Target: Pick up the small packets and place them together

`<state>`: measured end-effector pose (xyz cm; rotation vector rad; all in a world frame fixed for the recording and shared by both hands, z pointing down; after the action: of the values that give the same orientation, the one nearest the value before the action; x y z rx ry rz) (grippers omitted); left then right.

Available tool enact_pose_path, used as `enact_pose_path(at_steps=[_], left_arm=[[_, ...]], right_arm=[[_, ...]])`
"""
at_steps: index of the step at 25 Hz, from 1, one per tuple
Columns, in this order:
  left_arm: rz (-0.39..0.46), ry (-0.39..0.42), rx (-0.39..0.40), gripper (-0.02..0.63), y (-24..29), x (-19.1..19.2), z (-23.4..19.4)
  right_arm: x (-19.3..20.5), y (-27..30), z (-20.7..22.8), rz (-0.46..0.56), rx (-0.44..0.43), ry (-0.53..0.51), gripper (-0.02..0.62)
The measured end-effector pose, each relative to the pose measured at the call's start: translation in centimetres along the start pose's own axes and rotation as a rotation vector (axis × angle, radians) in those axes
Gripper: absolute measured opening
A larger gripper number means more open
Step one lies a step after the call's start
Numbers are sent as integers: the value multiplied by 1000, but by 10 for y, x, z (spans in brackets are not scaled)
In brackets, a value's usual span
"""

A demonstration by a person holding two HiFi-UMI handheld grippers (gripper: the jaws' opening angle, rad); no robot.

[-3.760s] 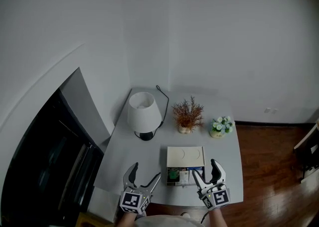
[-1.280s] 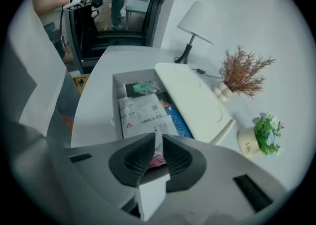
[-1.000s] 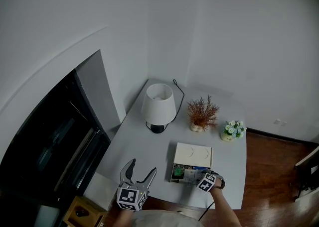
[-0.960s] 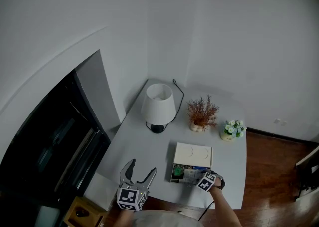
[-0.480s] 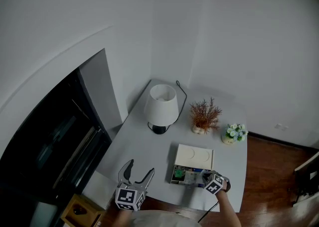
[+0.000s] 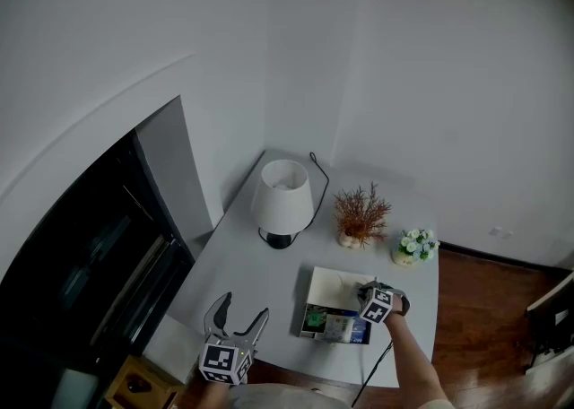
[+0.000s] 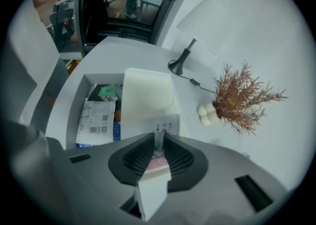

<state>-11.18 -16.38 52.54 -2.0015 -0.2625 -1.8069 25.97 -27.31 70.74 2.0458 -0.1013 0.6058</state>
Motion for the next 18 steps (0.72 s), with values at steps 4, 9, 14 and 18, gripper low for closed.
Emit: enact_pose_path(at_steps=[4, 9, 14, 18], left_arm=[[0, 8, -3, 371, 1, -3, -3], [-1, 9, -13, 370, 2, -4, -6], [18, 11, 0, 368, 9, -5, -5], [42, 15, 31, 367, 21, -13, 0]], right_arm=[[12, 15, 3, -78, -38, -28, 92], [12, 9, 8, -51, 54, 10, 177], [-10, -30, 5, 147, 186, 100, 403], [-41, -97, 10, 503, 417, 356, 403]])
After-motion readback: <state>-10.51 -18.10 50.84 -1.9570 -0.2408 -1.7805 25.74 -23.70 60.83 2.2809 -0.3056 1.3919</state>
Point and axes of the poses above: the fingertips, and each gripper's own axes: y forward along the fingers, z to its right, x out of its underside, the point moved 6 cm from there along -y, backward along the fingers, and after that the axes turned 14 degrees about z, right-handed, at the moved point
